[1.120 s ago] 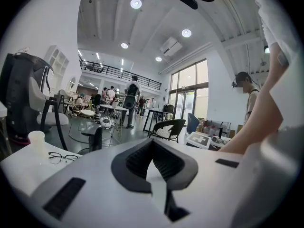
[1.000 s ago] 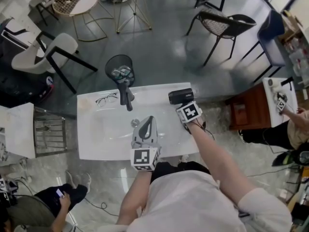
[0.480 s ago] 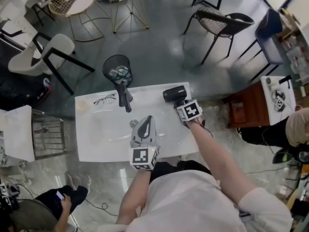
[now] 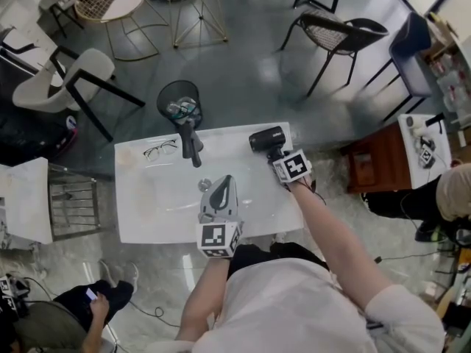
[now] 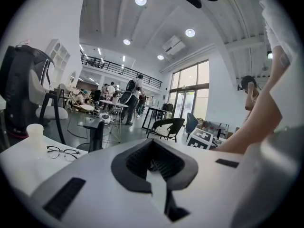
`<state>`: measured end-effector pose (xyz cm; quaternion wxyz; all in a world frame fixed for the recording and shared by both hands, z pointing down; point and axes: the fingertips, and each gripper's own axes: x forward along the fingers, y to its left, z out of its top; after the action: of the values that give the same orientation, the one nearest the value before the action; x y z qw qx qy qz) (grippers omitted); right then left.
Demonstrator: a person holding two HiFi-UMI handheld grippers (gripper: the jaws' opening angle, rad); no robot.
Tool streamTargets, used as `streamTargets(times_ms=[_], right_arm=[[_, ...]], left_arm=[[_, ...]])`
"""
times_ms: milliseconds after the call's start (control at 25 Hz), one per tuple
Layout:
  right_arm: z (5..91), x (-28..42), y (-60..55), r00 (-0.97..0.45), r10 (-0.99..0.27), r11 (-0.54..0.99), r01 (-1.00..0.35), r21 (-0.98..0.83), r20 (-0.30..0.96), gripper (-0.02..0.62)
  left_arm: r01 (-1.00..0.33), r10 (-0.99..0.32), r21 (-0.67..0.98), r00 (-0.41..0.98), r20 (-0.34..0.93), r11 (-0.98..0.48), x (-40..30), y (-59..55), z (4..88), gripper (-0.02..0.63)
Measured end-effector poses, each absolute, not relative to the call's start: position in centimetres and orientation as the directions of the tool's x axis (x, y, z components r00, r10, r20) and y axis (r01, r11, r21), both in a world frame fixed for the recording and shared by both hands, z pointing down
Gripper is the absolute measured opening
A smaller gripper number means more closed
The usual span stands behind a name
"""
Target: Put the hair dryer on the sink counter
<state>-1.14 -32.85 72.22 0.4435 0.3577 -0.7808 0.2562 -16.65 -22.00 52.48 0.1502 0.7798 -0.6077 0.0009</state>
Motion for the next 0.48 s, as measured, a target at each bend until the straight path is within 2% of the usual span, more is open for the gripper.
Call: streamTargets(times_ms=[480], right_arm=[[68.7,0.1,-32.2,-0.417,-0.423,0.603,-0.792,-0.093,0.805,0.270]], left_arm=[[-0.931,-0.933,0.231,0.323,0.157,-0.283,-13.5,-21.5,51.7,0.002]])
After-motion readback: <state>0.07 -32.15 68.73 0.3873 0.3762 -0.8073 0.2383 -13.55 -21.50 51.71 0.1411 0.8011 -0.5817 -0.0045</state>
